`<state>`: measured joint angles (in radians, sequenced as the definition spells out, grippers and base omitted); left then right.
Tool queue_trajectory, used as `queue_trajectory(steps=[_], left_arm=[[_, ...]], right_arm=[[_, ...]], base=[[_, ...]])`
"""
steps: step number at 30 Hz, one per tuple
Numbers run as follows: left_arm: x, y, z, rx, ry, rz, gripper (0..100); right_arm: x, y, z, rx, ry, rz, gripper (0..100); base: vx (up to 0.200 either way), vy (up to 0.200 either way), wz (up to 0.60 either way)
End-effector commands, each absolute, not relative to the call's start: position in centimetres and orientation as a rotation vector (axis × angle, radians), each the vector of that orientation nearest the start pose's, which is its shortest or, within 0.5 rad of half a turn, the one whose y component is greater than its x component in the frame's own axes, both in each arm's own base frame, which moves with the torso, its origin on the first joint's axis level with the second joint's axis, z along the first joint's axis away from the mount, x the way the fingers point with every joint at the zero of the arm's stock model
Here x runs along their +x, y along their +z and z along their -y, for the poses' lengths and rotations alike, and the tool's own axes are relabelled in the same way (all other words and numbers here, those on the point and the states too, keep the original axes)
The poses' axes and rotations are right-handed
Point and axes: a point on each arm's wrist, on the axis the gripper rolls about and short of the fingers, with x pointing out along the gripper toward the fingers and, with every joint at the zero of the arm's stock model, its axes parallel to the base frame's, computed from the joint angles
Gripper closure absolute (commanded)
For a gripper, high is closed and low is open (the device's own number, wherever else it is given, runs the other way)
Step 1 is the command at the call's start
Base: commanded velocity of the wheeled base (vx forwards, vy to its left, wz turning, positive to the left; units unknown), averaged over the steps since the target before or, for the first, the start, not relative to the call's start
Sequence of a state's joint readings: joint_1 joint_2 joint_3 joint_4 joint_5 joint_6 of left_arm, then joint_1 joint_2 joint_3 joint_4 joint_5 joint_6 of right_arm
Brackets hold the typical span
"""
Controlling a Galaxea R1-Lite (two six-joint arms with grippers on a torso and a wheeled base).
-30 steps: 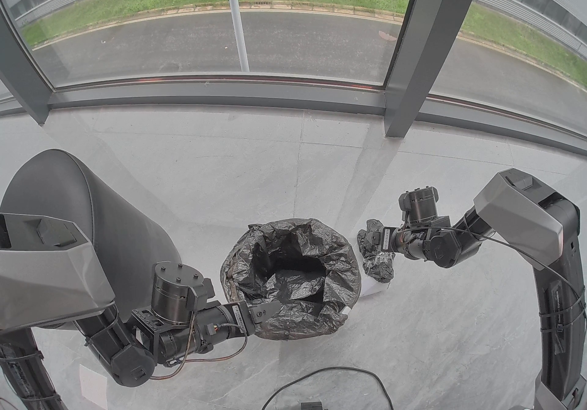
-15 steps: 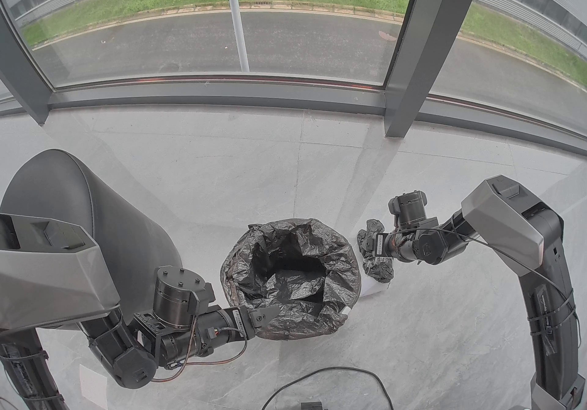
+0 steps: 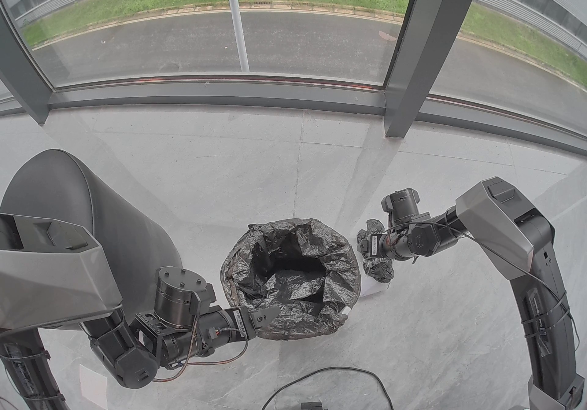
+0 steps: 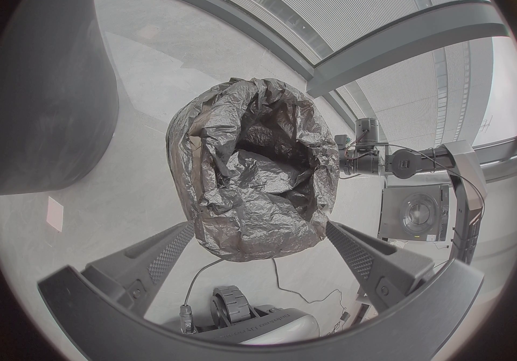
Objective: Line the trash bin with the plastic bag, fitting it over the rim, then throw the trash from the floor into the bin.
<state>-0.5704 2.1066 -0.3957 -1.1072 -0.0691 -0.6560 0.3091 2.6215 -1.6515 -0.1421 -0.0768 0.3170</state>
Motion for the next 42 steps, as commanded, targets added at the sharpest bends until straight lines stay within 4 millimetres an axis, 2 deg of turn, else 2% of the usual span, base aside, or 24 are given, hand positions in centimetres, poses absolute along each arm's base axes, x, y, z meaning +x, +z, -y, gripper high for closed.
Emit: queue_trajectory(steps=[1, 6, 29, 42], left_arm=[[24.15, 1.51, 15.68, -0.462, -0.397, -0.773, 0], [24.16, 1.56, 15.63, -0.464, -0.393, -0.769, 0], [24.59, 1.38, 15.24, -0.487, -0.377, -0.766, 0], [24.62, 1.36, 15.26, -0.488, -0.376, -0.767, 0]], right_arm=[[47.33, -3.02, -14.99, 0.138, 0.093, -0.848, 0], [48.07, -3.27, -15.23, 0.14, 0.093, -0.851, 0], [48.19, -3.19, -15.23, 0.145, 0.103, -0.889, 0], [47.95, -3.41, -14.41, 0.134, 0.071, -0.94, 0]], base=[[0.0, 0.0, 0.0], [0.0, 0.0, 0.0], [0.0, 0.0, 0.0], [0.0, 0.0, 0.0]])
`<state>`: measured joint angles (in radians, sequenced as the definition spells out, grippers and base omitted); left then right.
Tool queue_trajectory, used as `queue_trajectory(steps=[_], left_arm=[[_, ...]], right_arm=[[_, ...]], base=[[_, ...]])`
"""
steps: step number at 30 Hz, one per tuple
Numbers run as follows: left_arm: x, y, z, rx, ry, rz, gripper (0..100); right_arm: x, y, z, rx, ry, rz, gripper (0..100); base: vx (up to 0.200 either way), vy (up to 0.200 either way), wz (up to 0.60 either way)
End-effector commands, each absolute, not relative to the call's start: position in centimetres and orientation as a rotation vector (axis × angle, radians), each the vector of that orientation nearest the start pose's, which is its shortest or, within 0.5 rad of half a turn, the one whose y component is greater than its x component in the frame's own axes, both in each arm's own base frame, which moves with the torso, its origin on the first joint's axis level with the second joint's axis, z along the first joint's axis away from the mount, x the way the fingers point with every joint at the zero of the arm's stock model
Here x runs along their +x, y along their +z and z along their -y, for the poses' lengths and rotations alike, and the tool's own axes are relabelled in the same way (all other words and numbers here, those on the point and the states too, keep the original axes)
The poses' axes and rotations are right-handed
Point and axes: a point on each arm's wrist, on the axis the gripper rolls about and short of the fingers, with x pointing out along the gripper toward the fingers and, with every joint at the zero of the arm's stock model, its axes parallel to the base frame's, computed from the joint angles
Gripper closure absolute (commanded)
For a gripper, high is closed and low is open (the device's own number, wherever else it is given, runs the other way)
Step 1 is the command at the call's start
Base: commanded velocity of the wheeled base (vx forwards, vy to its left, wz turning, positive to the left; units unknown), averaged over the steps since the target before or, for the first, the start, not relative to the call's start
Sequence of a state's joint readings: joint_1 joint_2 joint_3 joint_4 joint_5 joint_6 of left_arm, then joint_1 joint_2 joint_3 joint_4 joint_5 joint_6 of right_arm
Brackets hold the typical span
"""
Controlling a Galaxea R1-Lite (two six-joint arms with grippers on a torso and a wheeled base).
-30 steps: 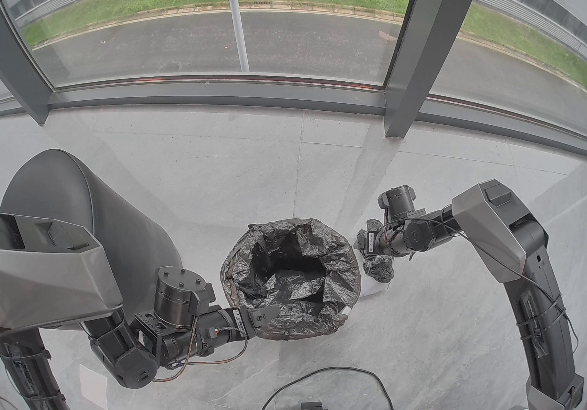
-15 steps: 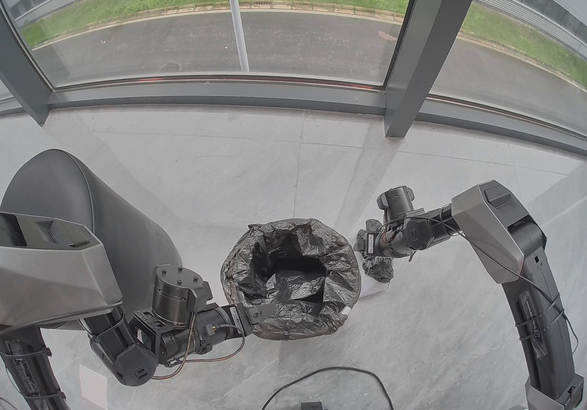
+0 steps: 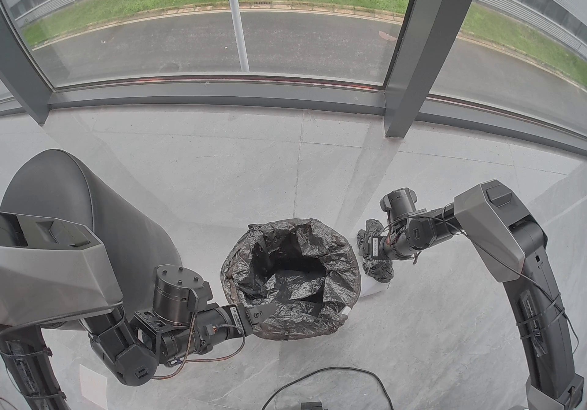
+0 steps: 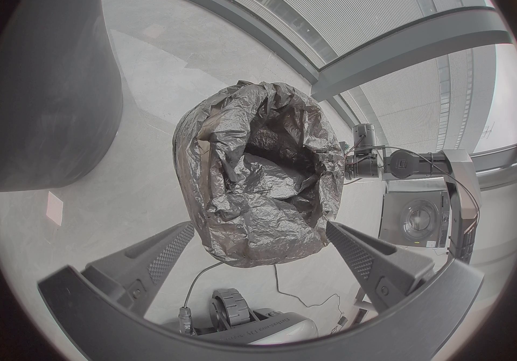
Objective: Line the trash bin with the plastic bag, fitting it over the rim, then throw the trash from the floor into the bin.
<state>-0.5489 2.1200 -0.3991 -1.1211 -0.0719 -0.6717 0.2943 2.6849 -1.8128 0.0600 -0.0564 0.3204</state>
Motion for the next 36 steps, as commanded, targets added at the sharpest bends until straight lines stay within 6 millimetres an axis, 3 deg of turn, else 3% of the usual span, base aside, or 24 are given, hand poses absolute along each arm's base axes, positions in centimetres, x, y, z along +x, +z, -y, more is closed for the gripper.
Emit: queue_trajectory(steps=[1, 32, 33, 36], left_arm=[[24.62, 1.36, 15.26, -0.49, -0.375, -0.767, 0], [24.65, 1.38, 15.28, -0.493, -0.375, -0.766, 0], [24.65, 1.38, 15.28, -0.493, -0.375, -0.766, 0], [24.65, 1.38, 15.28, -0.493, -0.375, -0.766, 0]], right_arm=[[47.95, -3.41, -14.41, 0.132, 0.07, -0.94, 0], [47.79, -3.07, -14.03, 0.11, 0.047, -1.015, 0], [47.79, -3.07, -14.03, 0.11, 0.047, -1.015, 100], [47.79, -3.07, -14.03, 0.112, 0.048, -1.015, 100]], base=[[0.0, 0.0, 0.0], [0.0, 0.0, 0.0], [0.0, 0.0, 0.0], [0.0, 0.0, 0.0]])
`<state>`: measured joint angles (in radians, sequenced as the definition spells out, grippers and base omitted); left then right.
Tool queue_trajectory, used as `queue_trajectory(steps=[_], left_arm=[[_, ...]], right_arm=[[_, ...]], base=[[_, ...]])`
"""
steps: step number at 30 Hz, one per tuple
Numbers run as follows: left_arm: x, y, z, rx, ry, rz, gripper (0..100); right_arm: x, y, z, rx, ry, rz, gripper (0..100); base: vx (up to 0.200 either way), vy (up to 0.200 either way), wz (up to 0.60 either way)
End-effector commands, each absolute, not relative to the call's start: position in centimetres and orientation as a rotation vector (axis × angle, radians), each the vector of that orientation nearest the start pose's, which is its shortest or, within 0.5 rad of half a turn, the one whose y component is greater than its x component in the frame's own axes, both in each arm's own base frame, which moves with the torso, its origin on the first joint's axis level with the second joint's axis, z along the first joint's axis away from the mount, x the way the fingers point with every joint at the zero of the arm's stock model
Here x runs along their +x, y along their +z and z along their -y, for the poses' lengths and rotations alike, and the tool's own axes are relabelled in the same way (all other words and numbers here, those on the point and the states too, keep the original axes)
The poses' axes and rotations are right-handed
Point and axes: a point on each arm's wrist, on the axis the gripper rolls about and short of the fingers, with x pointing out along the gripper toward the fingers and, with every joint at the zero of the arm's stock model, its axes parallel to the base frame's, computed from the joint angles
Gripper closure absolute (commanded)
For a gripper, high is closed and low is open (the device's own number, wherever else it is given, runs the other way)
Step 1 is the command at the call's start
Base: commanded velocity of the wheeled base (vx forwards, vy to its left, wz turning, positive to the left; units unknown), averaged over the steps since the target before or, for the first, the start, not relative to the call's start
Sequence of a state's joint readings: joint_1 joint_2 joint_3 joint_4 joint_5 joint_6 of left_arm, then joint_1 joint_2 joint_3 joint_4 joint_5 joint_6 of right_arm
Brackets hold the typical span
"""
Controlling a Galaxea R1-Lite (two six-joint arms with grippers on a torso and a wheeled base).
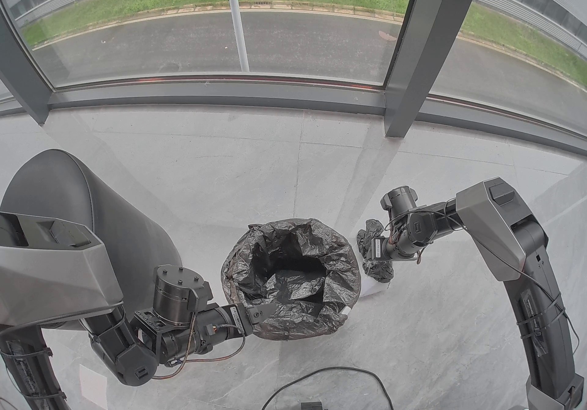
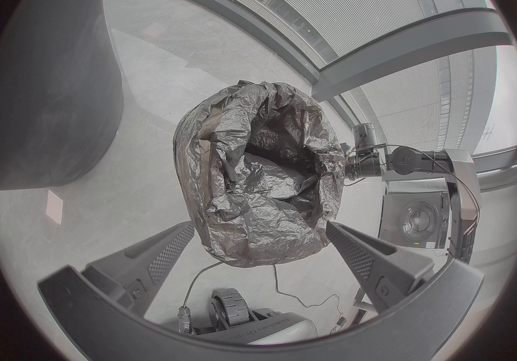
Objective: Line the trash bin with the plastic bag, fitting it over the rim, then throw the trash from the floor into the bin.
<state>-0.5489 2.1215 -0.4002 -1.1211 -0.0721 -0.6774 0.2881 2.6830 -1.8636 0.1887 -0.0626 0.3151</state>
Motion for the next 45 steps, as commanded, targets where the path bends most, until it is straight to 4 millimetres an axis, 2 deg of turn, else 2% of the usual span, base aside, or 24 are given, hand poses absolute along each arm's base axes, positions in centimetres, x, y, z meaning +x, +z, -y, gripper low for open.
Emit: queue_trajectory(steps=[1, 18, 21, 23, 24, 26, 30, 40, 45], left_arm=[[24.7, 1.4, 15.3, -0.493, -0.375, -0.766, 0], [24.7, 1.4, 15.3, -0.494, -0.374, -0.767, 0], [24.7, 1.4, 15.3, -0.494, -0.373, -0.766, 0], [24.7, 1.4, 15.3, -0.494, -0.374, -0.767, 0], [24.7, 1.4, 15.3, -0.494, -0.374, -0.767, 0], [24.7, 1.4, 15.3, -0.494, -0.374, -0.767, 0], [24.7, 1.4, 15.3, -0.494, -0.374, -0.767, 0], [24.7, 1.4, 15.3, -0.494, -0.374, -0.767, 0], [24.7, 1.4, 15.3, -0.494, -0.374, -0.767, 0]], right_arm=[[47.8, -3.0, -14.0, 0.113, 0.047, -1.014, 100], [47.8, -3.0, -14.0, 0.108, 0.048, -1.016, 100], [47.9, -2.1, -14.1, 0.115, 0.062, -0.998, 100], [48.4, -0.3, -14.1, 0.102, 0.082, -0.952, 100], [48.4, -0.3, -14.1, 0.102, 0.082, -0.952, 0], [48.9, 1.0, -14.3, 0.083, 0.095, -0.939, 0], [48.9, 0.5, -14.3, 0.081, 0.088, -0.966, 0], [48.7, -1.8, -14.6, 0.054, 0.083, -1.015, 0], [48.3, -4.6, -14.3, 0.036, 0.069, -1.098, 0]], base=[[0.0, 0.0, 0.0], [0.0, 0.0, 0.0], [0.0, 0.0, 0.0], [0.0, 0.0, 0.0], [0.0, 0.0, 0.0], [0.0, 0.0, 0.0], [0.0, 0.0, 0.0], [0.0, 0.0, 0.0], [0.0, 0.0, 0.0]])
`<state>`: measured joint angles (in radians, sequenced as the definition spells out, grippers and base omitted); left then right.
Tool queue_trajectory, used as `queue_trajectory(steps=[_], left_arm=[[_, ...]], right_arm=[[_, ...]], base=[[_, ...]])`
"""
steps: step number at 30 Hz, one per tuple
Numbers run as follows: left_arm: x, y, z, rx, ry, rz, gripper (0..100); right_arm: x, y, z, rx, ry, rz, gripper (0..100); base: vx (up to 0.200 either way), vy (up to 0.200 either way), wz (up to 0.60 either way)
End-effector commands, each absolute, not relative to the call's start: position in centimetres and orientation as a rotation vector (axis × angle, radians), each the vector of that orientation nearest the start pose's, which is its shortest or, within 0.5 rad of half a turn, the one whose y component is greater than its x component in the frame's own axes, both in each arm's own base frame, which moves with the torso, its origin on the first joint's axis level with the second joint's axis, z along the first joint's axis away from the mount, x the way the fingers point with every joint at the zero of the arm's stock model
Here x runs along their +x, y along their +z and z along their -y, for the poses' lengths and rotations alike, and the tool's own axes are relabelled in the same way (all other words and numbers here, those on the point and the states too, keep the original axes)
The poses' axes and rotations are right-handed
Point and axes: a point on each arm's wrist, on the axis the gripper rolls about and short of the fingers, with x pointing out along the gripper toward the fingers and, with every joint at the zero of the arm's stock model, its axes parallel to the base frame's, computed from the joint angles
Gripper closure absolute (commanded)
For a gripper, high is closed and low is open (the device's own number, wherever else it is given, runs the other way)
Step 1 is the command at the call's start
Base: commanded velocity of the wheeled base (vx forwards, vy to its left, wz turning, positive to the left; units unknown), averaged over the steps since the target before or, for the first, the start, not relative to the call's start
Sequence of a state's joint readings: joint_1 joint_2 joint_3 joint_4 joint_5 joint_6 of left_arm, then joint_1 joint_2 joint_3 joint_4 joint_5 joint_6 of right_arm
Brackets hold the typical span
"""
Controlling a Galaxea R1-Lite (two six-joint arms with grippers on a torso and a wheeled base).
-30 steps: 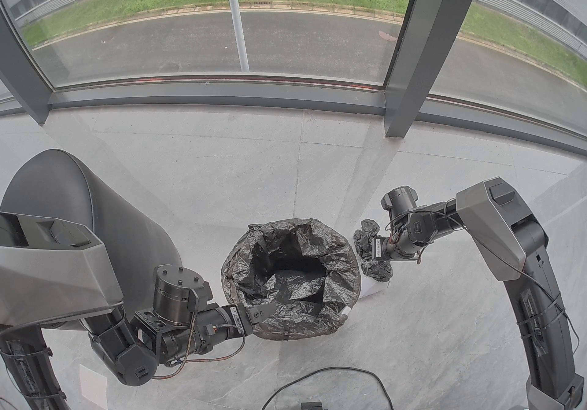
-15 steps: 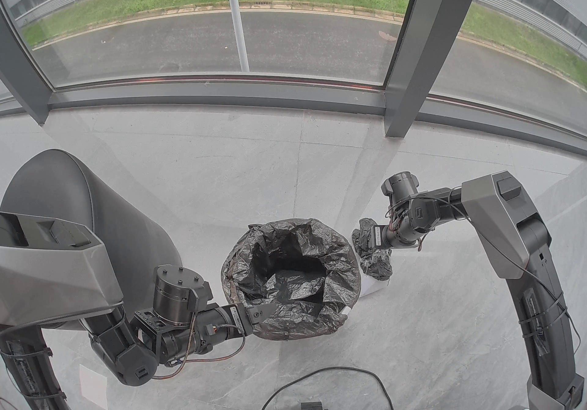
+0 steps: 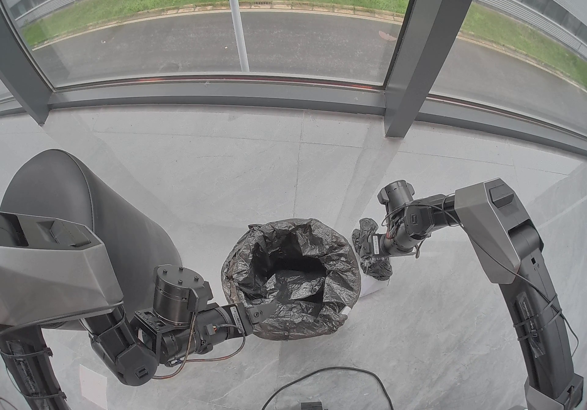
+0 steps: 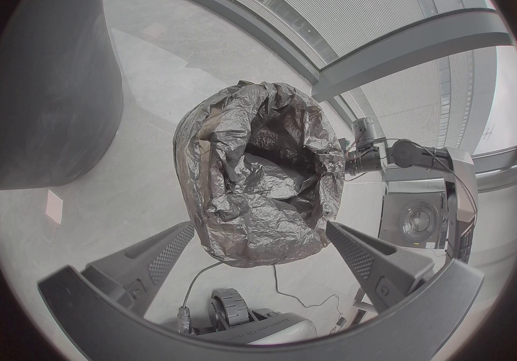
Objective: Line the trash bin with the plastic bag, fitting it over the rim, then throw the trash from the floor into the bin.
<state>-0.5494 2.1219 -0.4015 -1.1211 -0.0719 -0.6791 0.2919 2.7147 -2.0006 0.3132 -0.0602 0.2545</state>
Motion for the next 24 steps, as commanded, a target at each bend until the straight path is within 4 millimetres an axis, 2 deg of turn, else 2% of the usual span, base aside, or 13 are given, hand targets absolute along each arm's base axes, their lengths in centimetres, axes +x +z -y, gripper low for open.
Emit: queue_trajectory(steps=[1, 13, 24], left_arm=[[24.7, 1.4, 15.3, -0.494, -0.373, -0.766, 0], [24.7, 1.2, 15.3, -0.493, -0.371, -0.77, 0], [24.6, 1.2, 15.3, -0.492, -0.373, -0.771, 0]], right_arm=[[48.1, -5.1, -14.3, 0.03, 0.064, -1.123, 0], [47.2, -9.3, -14.1, 0.009, 0.039, -1.236, 0], [46.8, -9.5, -13.9, -0.006, 0.039, -1.282, 0]], base=[[0.0, 0.0, 0.0], [0.0, 0.0, 0.0], [0.0, 0.0, 0.0]])
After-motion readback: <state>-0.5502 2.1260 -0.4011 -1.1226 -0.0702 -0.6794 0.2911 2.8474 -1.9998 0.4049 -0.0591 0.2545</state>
